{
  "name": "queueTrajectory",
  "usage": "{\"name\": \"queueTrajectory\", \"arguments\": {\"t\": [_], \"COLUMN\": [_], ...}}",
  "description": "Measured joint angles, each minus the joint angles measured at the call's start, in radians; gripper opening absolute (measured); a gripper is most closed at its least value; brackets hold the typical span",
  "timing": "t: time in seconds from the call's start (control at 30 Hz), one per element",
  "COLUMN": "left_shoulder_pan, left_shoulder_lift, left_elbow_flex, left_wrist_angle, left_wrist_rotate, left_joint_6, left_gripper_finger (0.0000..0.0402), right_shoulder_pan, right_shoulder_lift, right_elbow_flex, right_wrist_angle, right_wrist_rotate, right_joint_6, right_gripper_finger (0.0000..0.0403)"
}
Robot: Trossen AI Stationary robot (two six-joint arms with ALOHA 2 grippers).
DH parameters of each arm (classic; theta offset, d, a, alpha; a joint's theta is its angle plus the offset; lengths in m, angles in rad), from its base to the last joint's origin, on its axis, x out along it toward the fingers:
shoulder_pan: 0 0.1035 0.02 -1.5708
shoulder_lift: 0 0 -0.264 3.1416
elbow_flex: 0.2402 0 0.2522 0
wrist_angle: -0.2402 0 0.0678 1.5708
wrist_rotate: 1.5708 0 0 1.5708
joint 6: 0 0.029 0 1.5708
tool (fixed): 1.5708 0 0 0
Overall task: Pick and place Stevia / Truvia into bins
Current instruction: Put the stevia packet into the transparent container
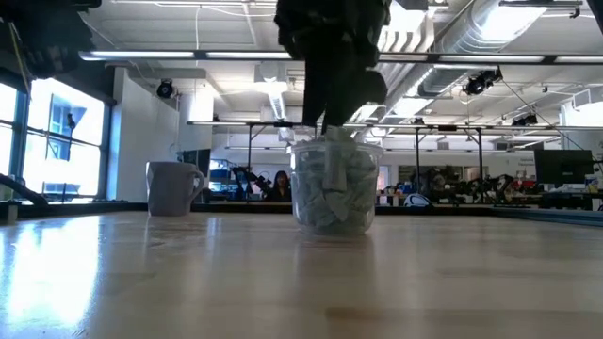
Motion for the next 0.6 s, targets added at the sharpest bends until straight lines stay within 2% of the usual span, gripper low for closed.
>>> {"name": "queueTrajectory", "arguments": {"t": [0.27, 0.47, 0.6], "left_shoulder_pan": [0.0, 0.0, 0.0], "left_shoulder_lift": [-0.04, -0.041, -0.04], "left_elbow_flex": [0.0, 0.0, 0.0], "left_wrist_angle": [0.001, -0.001, -0.002], "left_wrist_rotate": [-0.016, -0.026, -0.027], "left_joint_6": [0.031, 0.032, 0.032], "left_gripper_finger": [0.0097, 0.0097, 0.0097], "right_shoulder_pan": [0.021, -0.041, -0.089], "right_shoulder_lift": [-0.032, 0.009, 0.06], "right_elbow_flex": [0.072, 0.075, 0.073], "right_wrist_angle": [-0.08, 0.001, 0.035], "right_wrist_rotate": [0.178, 0.174, 0.141], "right_joint_6": [-0.001, 0.006, -0.002], "right_gripper_finger": [0.0206, 0.0182, 0.0139]}}
